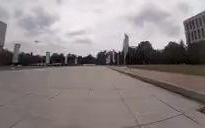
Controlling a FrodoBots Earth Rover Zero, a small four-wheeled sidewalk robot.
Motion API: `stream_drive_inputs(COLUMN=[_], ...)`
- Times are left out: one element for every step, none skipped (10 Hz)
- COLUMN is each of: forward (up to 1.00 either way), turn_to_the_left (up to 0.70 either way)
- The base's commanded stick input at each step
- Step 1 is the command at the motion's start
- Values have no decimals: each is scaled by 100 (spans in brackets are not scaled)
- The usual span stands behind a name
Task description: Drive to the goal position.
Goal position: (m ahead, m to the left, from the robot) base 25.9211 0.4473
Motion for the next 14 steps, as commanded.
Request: stream_drive_inputs(forward=[60, 60, 60, 60, 60, 60, 60, 60, 60, 60, 60, 60, 60, 60], turn_to_the_left=[0, 0, 0, 0, 0, 0, 0, 0, 0, 0, 0, 0, 0, 0])
